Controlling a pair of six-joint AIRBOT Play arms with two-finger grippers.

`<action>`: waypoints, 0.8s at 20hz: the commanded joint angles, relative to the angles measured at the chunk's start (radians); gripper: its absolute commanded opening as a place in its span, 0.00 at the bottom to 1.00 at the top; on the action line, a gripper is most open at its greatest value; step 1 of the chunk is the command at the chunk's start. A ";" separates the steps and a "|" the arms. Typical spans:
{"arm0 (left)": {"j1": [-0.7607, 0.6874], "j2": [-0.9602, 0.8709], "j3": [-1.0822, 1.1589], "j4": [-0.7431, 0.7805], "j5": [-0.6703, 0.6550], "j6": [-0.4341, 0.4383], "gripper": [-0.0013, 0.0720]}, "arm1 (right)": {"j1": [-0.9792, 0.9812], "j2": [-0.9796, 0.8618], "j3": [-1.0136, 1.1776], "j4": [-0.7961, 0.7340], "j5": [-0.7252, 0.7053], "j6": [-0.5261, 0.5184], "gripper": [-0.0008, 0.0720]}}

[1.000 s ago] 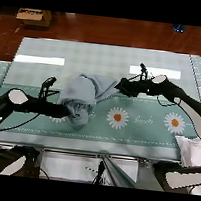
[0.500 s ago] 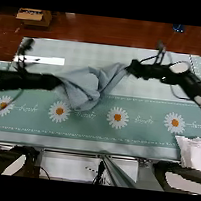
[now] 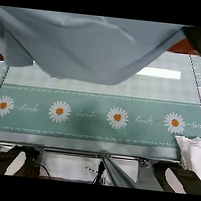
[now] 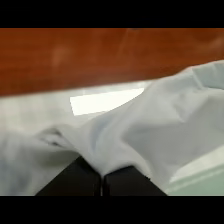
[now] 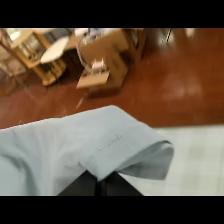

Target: Fold the shirts.

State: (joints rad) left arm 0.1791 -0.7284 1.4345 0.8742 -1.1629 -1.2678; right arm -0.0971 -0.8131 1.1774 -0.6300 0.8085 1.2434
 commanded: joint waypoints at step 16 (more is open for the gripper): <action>0.013 0.117 0.006 -0.175 -0.507 -0.166 0.04 | -0.057 0.119 0.354 -0.745 0.802 0.240 0.04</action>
State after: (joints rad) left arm 0.1921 -0.6178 1.5452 0.7044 -1.6135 -1.4040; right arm -0.1532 -0.6476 1.5185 -1.2362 1.4124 1.4826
